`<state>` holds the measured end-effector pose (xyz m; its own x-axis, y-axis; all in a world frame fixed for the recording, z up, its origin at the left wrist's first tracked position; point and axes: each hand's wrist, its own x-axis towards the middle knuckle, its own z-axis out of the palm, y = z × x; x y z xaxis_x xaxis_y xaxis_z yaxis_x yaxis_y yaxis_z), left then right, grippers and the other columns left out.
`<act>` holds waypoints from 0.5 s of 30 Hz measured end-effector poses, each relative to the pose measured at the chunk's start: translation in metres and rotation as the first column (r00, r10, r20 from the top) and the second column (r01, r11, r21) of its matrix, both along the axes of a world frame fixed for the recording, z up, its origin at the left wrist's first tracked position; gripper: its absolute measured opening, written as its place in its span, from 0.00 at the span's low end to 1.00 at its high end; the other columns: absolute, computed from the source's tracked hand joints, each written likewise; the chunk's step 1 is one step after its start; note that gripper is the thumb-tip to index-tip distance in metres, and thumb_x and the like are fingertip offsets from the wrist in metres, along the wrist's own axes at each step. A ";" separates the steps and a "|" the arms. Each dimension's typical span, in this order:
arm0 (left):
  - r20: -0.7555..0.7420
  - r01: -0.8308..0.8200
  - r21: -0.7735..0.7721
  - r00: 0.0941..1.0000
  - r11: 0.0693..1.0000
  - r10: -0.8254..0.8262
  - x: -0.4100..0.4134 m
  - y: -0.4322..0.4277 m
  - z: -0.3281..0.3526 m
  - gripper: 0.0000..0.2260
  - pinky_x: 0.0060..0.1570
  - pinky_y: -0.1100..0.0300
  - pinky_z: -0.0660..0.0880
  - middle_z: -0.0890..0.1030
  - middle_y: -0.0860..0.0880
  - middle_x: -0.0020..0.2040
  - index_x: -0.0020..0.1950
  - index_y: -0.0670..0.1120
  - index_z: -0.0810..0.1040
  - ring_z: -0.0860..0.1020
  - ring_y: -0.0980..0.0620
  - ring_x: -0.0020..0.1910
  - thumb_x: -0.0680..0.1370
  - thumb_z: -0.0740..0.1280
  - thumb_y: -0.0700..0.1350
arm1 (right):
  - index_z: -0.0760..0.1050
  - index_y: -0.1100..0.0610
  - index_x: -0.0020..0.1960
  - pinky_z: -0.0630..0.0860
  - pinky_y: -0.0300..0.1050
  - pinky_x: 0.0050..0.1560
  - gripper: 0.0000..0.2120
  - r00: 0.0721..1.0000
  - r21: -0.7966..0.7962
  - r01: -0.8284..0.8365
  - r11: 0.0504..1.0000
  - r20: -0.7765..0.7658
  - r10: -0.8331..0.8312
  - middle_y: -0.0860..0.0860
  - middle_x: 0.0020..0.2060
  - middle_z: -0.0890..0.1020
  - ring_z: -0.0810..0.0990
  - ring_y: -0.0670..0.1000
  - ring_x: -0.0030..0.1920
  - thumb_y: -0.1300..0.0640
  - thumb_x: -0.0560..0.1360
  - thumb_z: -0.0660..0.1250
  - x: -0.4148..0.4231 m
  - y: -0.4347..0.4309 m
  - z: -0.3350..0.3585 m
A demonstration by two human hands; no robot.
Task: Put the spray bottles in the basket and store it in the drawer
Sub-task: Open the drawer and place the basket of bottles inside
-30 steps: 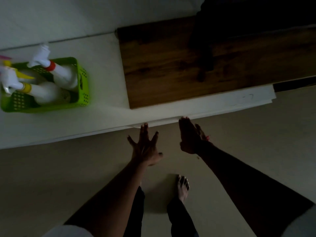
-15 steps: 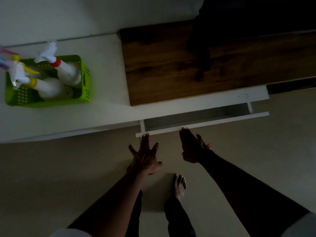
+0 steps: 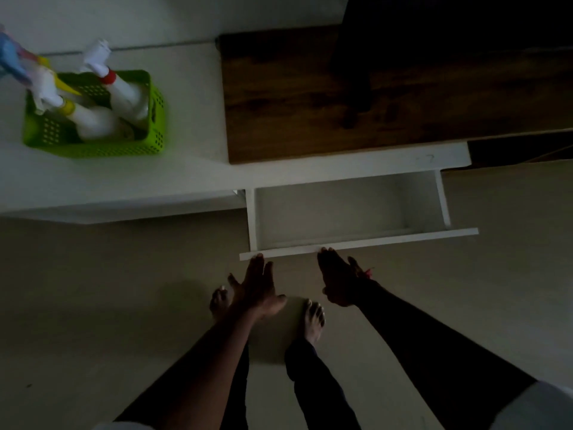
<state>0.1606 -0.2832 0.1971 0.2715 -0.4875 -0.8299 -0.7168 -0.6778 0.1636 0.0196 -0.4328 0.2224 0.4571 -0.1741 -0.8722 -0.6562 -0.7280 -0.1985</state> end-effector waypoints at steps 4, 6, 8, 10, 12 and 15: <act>-0.025 0.015 0.028 1.000 1.000 -0.014 -0.013 0.015 0.001 0.43 0.71 0.32 0.39 0.34 0.48 0.78 0.78 0.48 0.39 0.35 0.50 0.77 0.75 0.62 0.61 | 0.32 0.58 0.76 0.37 0.55 0.75 0.38 0.999 -0.004 -0.033 0.999 -0.003 0.033 0.55 0.77 0.36 0.36 0.53 0.77 0.54 0.80 0.57 -0.016 0.015 0.003; -0.036 0.065 0.052 0.997 0.997 -0.063 -0.020 0.023 -0.001 0.43 0.71 0.33 0.38 0.33 0.47 0.78 0.78 0.48 0.39 0.33 0.49 0.76 0.75 0.62 0.61 | 0.32 0.59 0.76 0.36 0.53 0.75 0.38 0.999 -0.003 -0.041 0.999 -0.010 0.041 0.56 0.77 0.37 0.36 0.54 0.77 0.53 0.81 0.57 -0.022 0.022 0.005; -0.045 0.083 0.063 0.996 0.995 -0.081 -0.025 0.030 -0.003 0.43 0.71 0.33 0.36 0.32 0.45 0.77 0.78 0.48 0.39 0.32 0.48 0.76 0.75 0.62 0.61 | 0.33 0.59 0.76 0.37 0.54 0.76 0.39 1.000 0.001 -0.023 1.000 -0.014 0.023 0.55 0.77 0.37 0.36 0.53 0.77 0.51 0.80 0.58 -0.025 0.029 0.006; -0.052 0.097 0.059 0.994 0.993 -0.094 -0.028 0.036 -0.004 0.42 0.71 0.33 0.36 0.32 0.45 0.78 0.78 0.48 0.39 0.32 0.48 0.76 0.75 0.61 0.61 | 0.33 0.59 0.76 0.38 0.54 0.76 0.39 1.000 -0.003 0.009 1.000 -0.011 -0.009 0.54 0.78 0.37 0.37 0.53 0.78 0.51 0.80 0.58 -0.028 0.036 0.007; -0.061 0.108 0.055 0.993 0.993 -0.105 -0.030 0.041 -0.004 0.41 0.71 0.33 0.36 0.33 0.45 0.78 0.78 0.48 0.40 0.32 0.48 0.76 0.75 0.61 0.60 | 0.33 0.58 0.76 0.38 0.54 0.76 0.40 1.000 -0.005 0.009 1.000 -0.018 -0.009 0.54 0.78 0.37 0.37 0.53 0.77 0.51 0.79 0.59 -0.031 0.043 0.007; -0.060 0.124 0.041 0.991 0.991 -0.122 -0.033 0.048 -0.005 0.41 0.71 0.33 0.37 0.34 0.45 0.78 0.79 0.48 0.42 0.33 0.48 0.76 0.75 0.61 0.60 | 0.33 0.57 0.76 0.38 0.55 0.77 0.40 0.999 -0.003 0.028 1.000 -0.030 -0.028 0.54 0.78 0.37 0.36 0.52 0.77 0.53 0.79 0.59 -0.035 0.050 0.004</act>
<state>0.1276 -0.2350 0.1920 0.1630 -0.4767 -0.8638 -0.7853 -0.5927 0.1789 -0.0150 -0.3825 0.2262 0.4258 -0.1887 -0.8849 -0.6819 -0.7097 -0.1768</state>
